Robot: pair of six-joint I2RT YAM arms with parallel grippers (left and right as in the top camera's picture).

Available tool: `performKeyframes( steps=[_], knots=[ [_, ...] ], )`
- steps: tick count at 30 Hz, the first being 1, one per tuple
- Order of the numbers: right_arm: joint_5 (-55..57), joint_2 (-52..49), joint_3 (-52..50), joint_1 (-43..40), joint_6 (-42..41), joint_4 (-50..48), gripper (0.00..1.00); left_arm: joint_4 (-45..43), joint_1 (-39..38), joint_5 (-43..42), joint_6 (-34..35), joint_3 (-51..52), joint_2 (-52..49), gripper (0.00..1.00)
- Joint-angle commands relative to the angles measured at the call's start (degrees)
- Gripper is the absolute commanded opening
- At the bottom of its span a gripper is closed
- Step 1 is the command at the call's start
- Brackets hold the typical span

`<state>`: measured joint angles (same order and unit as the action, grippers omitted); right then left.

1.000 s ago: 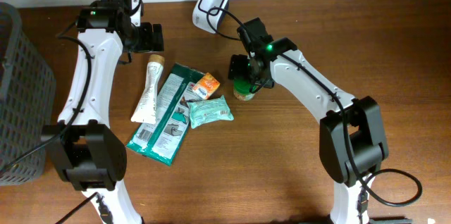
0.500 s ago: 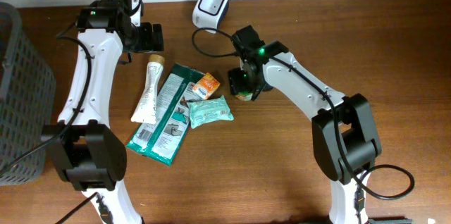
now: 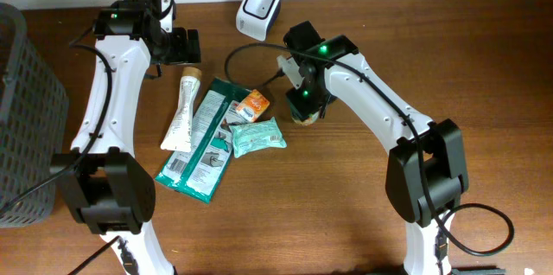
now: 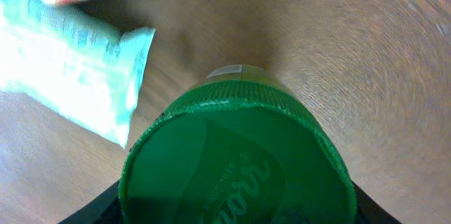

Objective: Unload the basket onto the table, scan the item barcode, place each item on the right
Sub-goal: 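Lower the right gripper onto the green-lidded jar and grasp it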

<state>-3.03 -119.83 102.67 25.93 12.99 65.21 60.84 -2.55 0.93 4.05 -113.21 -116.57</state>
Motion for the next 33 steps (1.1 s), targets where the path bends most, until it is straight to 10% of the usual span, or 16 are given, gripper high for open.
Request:
performKeyframes(
  steps=[1,4,13,15,24,33],
  knots=[
    [-0.2,2.1,0.9,0.3,24.9,1.8,0.55,-0.1,0.2,0.5,-0.7,-1.1,1.6,0.99],
    [-0.2,2.1,-1.6,0.2,40.9,2.7,0.56,-0.1,0.2,0.5,-0.7,-1.1,1.6,0.99],
    [-10.0,1.1,-2.2,-6.3,42.7,-0.3,0.70,-0.1,0.2,0.5,-0.7,-1.1,1.6,0.99],
    [-12.7,1.1,-2.2,-7.2,36.0,-1.0,0.98,-0.1,0.2,0.5,-0.7,-1.1,1.6,0.99],
    [-13.9,1.1,-1.3,-7.6,-15.2,-6.4,0.98,-0.1,0.2,0.5,-0.7,-1.1,1.6,0.99],
    [-0.1,1.0,-1.5,-3.7,-39.4,-7.7,0.99,-0.1,0.2,0.5,-0.7,-1.1,1.6,0.99]
  ],
)
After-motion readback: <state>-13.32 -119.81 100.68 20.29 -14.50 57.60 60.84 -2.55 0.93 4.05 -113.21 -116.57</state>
